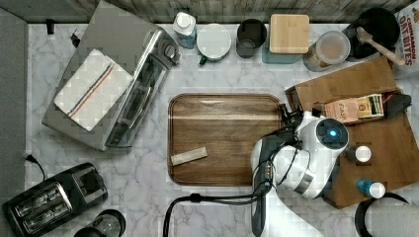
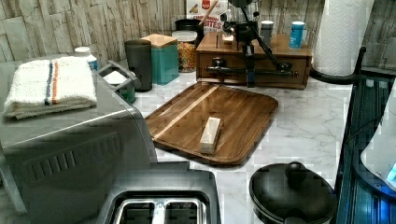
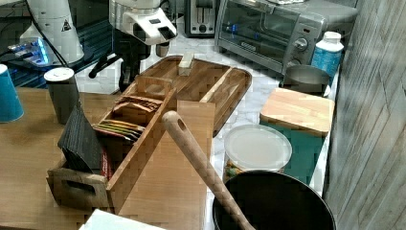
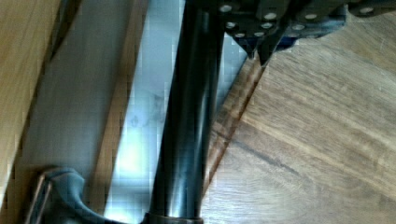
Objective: Close the drawer.
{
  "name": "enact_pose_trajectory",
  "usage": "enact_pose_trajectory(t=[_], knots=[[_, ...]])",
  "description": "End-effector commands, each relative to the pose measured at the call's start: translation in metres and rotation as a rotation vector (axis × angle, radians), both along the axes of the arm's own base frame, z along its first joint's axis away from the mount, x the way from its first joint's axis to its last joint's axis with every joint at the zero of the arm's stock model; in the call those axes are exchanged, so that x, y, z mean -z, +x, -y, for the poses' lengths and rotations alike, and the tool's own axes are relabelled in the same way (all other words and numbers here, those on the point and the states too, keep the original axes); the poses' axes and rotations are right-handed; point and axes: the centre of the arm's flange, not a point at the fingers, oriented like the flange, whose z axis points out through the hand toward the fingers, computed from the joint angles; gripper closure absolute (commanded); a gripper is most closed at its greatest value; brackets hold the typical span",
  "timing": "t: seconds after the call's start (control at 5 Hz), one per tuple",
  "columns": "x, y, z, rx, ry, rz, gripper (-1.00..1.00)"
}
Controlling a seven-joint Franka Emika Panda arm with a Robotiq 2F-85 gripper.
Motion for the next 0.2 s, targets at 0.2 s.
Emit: enact_pose_trajectory(t=[0.2], knots=[[-0.1213, 0.0146, 0.1477, 0.205, -0.220, 0.301, 1.00]])
